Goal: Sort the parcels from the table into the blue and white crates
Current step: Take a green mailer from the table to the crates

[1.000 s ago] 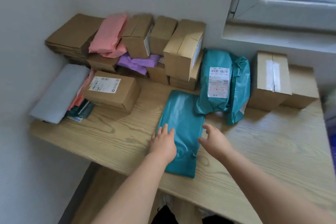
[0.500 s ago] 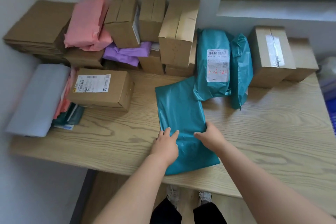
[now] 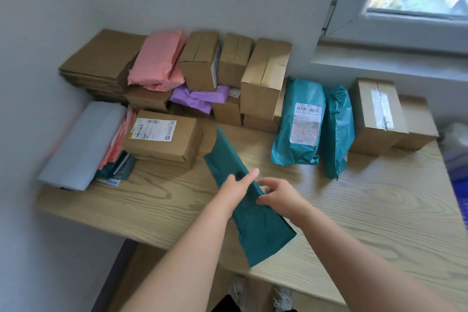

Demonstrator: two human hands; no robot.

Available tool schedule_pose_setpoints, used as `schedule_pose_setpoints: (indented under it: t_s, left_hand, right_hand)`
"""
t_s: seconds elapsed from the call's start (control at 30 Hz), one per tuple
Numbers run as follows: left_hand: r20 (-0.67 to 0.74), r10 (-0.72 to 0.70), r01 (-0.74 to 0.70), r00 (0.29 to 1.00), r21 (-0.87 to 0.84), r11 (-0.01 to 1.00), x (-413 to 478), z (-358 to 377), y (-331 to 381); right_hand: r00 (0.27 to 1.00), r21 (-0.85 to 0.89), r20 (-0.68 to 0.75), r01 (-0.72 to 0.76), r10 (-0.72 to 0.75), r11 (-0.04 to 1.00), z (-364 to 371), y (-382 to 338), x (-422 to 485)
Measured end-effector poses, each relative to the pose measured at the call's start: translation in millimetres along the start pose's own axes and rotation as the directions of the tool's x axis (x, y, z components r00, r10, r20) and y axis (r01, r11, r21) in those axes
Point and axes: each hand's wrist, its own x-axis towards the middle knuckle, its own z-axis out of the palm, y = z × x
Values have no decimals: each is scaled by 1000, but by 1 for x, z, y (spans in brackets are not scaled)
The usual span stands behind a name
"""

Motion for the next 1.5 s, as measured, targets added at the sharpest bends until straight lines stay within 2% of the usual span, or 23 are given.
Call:
schedule_pose_setpoints:
  t_s: [0.1, 0.23, 0.4, 0.47, 0.53, 0.6, 0.67, 0.83, 0.97, 1.37, 1.5]
  left_hand:
    - [-46, 4, -14, 999, -220, 975, -2, -6, 10]
    - [-90, -29, -4, 996, -355, 935, -9, -17, 16]
    - [6, -60, 55, 998, -470, 881, -31, -29, 21]
    - [45, -57, 72, 997, -494, 867, -39, -32, 21]
    - [67, -54, 81, 996, -528, 845, -43, -32, 22]
    - [79, -48, 83, 996, -543, 835, -43, -30, 22]
    - [86, -43, 83, 995, -538, 839, -43, -30, 20]
    - [129, 11, 55, 992, -496, 867, -47, -29, 15]
    - [66, 71, -28, 995, -511, 859, -45, -28, 11]
    - [35, 49, -22, 998, -544, 839, -45, -26, 3]
    - [47, 71, -42, 996, -460, 887, -43, -22, 4]
  right_hand:
    - [998, -38, 39, 50, -48, 998, -2, -13, -7]
    - [996, -70, 56, 72, -68, 995, -9, -20, -17]
    - [972, -131, -213, 70, -97, 989, -24, -19, -20]
    - [969, -58, -237, 59, -72, 997, -31, -16, -21]
    - [979, 84, -201, 57, -39, 995, -35, -14, -24]
    - [994, 322, -108, 40, -5, 946, -37, -12, -25]
    - [998, 428, -58, 15, 10, 904, -37, -9, -26]
    - [996, 463, -78, 4, 36, 886, -35, 3, -27]
    - [996, 482, -74, -6, 47, 876, -33, 12, -31]
    - [992, 519, -95, -24, 86, 854, -32, 25, -41]
    - [986, 524, -129, -20, 103, 852, -36, 27, -47]
